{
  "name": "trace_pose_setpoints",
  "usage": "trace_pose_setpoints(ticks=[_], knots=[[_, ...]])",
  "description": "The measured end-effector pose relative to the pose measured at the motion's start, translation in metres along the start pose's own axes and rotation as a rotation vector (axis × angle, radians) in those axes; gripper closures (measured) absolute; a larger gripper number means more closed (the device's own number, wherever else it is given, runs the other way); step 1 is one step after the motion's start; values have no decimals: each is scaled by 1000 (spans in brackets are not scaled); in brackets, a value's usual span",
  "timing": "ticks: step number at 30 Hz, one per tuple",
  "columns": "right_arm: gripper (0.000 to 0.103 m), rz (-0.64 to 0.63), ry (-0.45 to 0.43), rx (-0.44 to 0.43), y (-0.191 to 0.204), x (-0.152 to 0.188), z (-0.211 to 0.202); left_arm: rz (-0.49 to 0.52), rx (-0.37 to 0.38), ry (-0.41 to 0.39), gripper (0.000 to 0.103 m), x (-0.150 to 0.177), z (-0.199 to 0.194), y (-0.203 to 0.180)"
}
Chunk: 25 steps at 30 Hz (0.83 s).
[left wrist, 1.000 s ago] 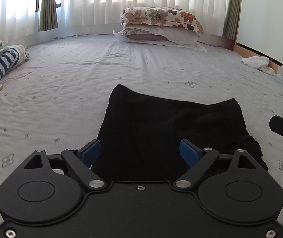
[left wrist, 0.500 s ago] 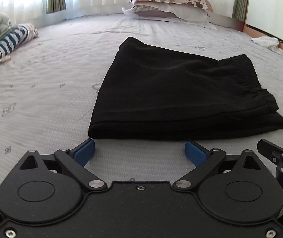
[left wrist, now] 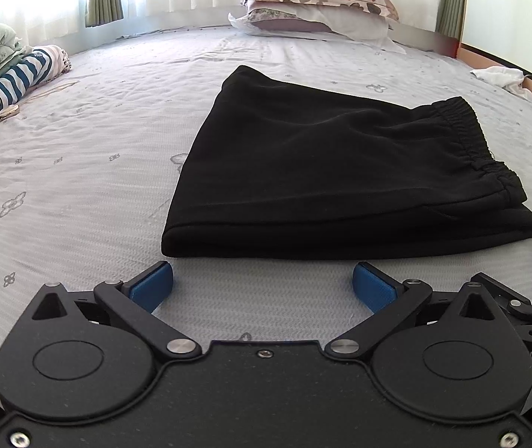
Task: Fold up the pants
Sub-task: 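Open both grippers and withdraw from the folded pants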
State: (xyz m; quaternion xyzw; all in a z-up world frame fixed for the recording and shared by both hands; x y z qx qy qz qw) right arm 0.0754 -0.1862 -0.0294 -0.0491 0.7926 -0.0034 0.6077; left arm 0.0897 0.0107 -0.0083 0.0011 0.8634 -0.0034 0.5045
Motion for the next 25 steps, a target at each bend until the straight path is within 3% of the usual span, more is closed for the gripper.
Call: trace_pose_setpoints(ticks=[25], knots=[[0,4,1,-3,-1,0,1,-5,-5,3,0,1,3,0]])
Point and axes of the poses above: each gripper's, at about its wrist camera, not at the fingertips, and z roughly the way its jaws point, y to its left, x to its underside, the point moved 5 cm from there along z, roughly the way its jaws point, and after that the axes turned 12 degrees about -y, right-handed, at the moved point
